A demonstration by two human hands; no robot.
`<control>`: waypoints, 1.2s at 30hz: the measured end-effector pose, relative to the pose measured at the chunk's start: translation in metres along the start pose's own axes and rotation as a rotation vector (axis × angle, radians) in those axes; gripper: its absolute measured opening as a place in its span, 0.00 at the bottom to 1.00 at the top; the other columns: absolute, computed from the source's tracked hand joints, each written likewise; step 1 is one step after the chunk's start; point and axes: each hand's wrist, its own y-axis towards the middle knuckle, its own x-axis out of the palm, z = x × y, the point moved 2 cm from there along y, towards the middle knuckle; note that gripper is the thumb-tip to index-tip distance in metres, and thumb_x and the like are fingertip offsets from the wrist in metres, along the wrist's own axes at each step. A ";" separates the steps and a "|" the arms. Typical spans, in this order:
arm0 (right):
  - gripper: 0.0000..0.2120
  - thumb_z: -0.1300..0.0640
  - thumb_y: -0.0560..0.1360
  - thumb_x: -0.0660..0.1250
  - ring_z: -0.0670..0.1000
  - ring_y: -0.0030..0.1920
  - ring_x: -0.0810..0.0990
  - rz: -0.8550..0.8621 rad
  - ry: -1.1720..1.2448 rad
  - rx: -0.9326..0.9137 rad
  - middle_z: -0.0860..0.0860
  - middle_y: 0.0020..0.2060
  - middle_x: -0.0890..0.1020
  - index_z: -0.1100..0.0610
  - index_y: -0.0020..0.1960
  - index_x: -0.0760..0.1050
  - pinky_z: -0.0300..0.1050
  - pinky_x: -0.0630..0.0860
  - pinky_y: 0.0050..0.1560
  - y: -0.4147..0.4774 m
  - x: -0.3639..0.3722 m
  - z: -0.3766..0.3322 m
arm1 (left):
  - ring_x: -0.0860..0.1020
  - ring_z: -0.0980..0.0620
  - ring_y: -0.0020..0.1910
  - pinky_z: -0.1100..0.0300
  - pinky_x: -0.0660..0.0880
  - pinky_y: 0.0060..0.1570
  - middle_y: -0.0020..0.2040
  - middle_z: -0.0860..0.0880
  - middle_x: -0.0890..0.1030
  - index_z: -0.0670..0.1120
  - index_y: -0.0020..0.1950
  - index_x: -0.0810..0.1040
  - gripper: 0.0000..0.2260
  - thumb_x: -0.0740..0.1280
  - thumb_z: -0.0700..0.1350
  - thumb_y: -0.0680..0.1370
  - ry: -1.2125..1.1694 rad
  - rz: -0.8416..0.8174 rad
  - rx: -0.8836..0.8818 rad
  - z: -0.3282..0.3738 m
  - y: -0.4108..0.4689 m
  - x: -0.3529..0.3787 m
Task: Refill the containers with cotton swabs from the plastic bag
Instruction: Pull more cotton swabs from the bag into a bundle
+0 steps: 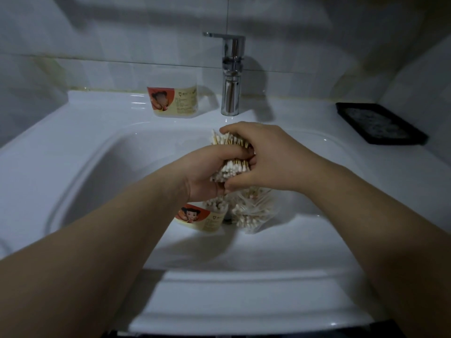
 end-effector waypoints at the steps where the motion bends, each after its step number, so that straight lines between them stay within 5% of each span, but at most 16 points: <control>1: 0.52 0.40 0.61 0.83 0.43 0.68 0.72 -0.027 0.024 0.007 0.43 0.74 0.71 0.44 0.79 0.62 0.42 0.75 0.65 0.000 0.002 0.000 | 0.84 0.51 0.41 0.59 0.77 0.42 0.43 0.46 0.85 0.42 0.51 0.82 0.09 0.62 0.40 0.81 0.013 0.002 0.009 0.000 0.000 0.001; 3: 0.54 0.36 0.62 0.81 0.41 0.72 0.68 -0.058 0.108 0.036 0.42 0.76 0.68 0.41 0.80 0.59 0.39 0.70 0.68 -0.001 0.004 0.001 | 0.84 0.49 0.40 0.58 0.80 0.40 0.43 0.44 0.85 0.40 0.54 0.81 0.08 0.62 0.37 0.81 0.056 0.019 0.058 0.000 -0.001 0.002; 6: 0.39 0.32 0.69 0.73 0.39 0.67 0.72 0.038 0.189 0.077 0.41 0.71 0.74 0.41 0.77 0.67 0.38 0.70 0.65 -0.001 -0.001 0.001 | 0.81 0.52 0.37 0.60 0.79 0.37 0.41 0.47 0.82 0.43 0.53 0.80 0.08 0.64 0.33 0.81 0.165 0.054 0.154 -0.001 0.000 0.002; 9: 0.23 0.32 0.72 0.68 0.38 0.56 0.78 0.112 0.165 0.084 0.40 0.58 0.82 0.42 0.62 0.79 0.35 0.72 0.57 0.001 -0.005 0.003 | 0.81 0.55 0.37 0.62 0.78 0.34 0.40 0.47 0.81 0.42 0.56 0.80 0.07 0.65 0.34 0.81 0.247 0.048 0.173 -0.001 0.000 0.003; 12: 0.15 0.34 0.74 0.68 0.40 0.45 0.80 0.160 0.169 0.115 0.42 0.43 0.83 0.45 0.46 0.80 0.39 0.76 0.47 0.003 -0.006 0.006 | 0.79 0.50 0.39 0.59 0.77 0.34 0.41 0.43 0.79 0.36 0.58 0.78 0.10 0.69 0.32 0.77 0.390 0.006 0.199 -0.002 0.000 0.010; 16: 0.13 0.40 0.80 0.65 0.41 0.45 0.80 0.175 0.174 0.091 0.40 0.48 0.82 0.40 0.61 0.81 0.40 0.76 0.51 0.001 -0.005 0.008 | 0.80 0.51 0.37 0.59 0.77 0.33 0.40 0.44 0.80 0.37 0.59 0.78 0.12 0.70 0.33 0.76 0.395 0.048 0.200 0.000 0.001 0.010; 21: 0.21 0.47 0.85 0.59 0.43 0.57 0.78 0.117 0.103 0.001 0.44 0.60 0.81 0.38 0.77 0.66 0.42 0.73 0.61 -0.001 -0.004 0.005 | 0.80 0.54 0.36 0.61 0.77 0.34 0.43 0.44 0.80 0.38 0.59 0.79 0.10 0.70 0.35 0.78 0.342 0.081 0.164 0.002 0.001 0.004; 28: 0.21 0.42 0.84 0.58 0.45 0.63 0.76 0.041 0.049 0.012 0.45 0.62 0.81 0.36 0.76 0.66 0.44 0.72 0.66 0.000 -0.002 0.008 | 0.80 0.50 0.45 0.60 0.78 0.36 0.49 0.41 0.81 0.37 0.62 0.78 0.13 0.70 0.36 0.78 0.377 0.108 0.186 -0.002 0.004 0.001; 32: 0.20 0.40 0.83 0.59 0.40 0.68 0.74 0.025 0.060 0.027 0.42 0.70 0.77 0.36 0.75 0.69 0.31 0.68 0.63 0.001 -0.004 0.006 | 0.81 0.49 0.42 0.59 0.78 0.36 0.49 0.37 0.82 0.37 0.59 0.80 0.11 0.70 0.36 0.77 0.421 0.123 0.224 -0.001 0.004 -0.001; 36: 0.21 0.39 0.82 0.59 0.42 0.68 0.75 0.018 0.046 0.007 0.43 0.69 0.78 0.36 0.75 0.69 0.35 0.70 0.64 -0.001 -0.006 0.004 | 0.81 0.48 0.41 0.58 0.79 0.36 0.45 0.38 0.83 0.37 0.57 0.80 0.09 0.69 0.36 0.78 0.454 0.105 0.254 0.001 0.003 0.000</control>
